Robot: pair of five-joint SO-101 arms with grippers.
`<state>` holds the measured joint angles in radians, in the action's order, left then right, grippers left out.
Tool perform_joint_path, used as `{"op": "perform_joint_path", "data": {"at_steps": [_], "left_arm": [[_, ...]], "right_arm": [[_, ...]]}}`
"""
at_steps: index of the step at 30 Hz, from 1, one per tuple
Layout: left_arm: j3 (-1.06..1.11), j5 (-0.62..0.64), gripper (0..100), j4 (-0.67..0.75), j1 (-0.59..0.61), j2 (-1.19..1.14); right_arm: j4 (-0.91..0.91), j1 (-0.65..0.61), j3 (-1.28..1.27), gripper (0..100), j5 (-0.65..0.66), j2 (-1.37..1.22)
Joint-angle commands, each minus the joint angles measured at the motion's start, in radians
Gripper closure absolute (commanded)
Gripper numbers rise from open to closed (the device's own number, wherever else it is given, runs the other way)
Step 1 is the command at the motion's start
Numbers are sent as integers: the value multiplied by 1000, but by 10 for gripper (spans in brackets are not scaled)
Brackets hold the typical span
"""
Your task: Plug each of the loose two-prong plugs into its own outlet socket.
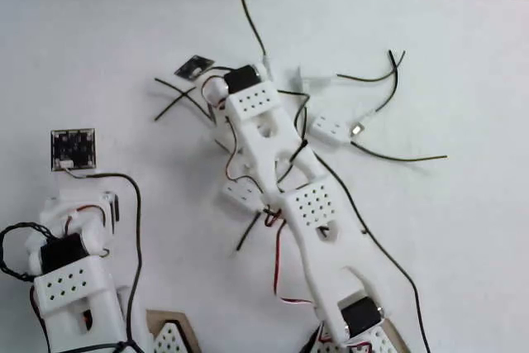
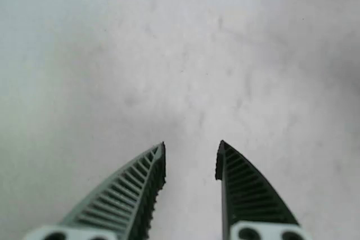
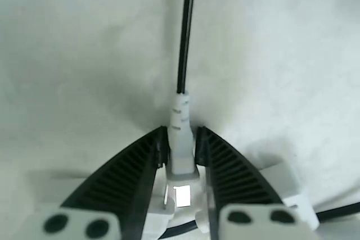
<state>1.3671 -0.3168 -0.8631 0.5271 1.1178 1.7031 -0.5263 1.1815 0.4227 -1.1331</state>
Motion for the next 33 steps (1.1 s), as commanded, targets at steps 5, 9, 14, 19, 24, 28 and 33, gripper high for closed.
{"op": "perform_joint_path", "data": {"at_steps": [5, 9, 14, 19, 24, 28, 33], "left_arm": [[-3, 5, 842, 21, -16, 16], [-3, 5, 842, 21, -16, 16], [-3, 5, 842, 21, -16, 16], [-3, 5, 842, 21, -16, 16], [-3, 5, 842, 23, -16, 16], [-2, 5, 842, 43, -16, 15], [-2, 5, 842, 43, -16, 15]], "right_arm": [[16, 33, 18, 907, 9, 94], [16, 35, 6, 907, 9, 110], [15, 36, -51, 907, 8, 113], [15, 36, -51, 921, 8, 117], [15, 36, -48, 981, 8, 133], [16, 36, -55, 981, 5, 206], [21, 27, -103, 981, -31, 357]]}}
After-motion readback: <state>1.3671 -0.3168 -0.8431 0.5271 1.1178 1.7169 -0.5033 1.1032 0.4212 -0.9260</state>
